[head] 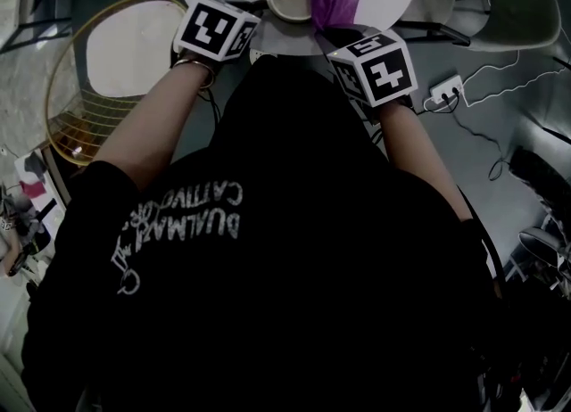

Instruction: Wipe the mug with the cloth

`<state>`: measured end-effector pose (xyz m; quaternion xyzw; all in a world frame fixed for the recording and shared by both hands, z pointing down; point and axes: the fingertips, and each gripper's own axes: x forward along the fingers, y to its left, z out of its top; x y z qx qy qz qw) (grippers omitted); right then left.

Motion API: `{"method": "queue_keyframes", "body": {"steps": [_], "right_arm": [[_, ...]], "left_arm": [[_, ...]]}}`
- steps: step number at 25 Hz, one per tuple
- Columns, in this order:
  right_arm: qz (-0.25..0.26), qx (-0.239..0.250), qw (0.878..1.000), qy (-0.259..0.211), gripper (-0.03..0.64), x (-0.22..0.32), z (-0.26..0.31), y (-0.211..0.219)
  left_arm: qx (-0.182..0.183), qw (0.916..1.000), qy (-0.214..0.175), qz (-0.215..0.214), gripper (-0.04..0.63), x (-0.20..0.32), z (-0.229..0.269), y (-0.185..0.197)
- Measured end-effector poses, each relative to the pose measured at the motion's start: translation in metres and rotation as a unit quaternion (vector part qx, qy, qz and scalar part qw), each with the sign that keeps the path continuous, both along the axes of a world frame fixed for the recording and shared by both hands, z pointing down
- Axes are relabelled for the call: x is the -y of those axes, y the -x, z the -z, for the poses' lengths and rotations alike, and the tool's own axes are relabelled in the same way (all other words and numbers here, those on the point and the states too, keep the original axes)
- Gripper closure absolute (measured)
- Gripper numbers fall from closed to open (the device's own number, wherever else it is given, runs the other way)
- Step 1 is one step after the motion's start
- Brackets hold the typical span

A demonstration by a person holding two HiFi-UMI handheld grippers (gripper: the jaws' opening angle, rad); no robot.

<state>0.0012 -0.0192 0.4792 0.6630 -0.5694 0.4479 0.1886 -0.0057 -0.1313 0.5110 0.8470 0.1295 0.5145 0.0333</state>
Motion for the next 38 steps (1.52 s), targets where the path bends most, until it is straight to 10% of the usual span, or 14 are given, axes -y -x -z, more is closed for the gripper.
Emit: {"method": "queue_keyframes", "body": {"steps": [38], "right_arm": [[0.068,0.004,0.998,-0.017,0.6,0.054,-0.023,0.041]], "left_arm": [[0.038,0.9957,-0.004,-0.084,0.526,-0.033,-0.003,0.025]]}}
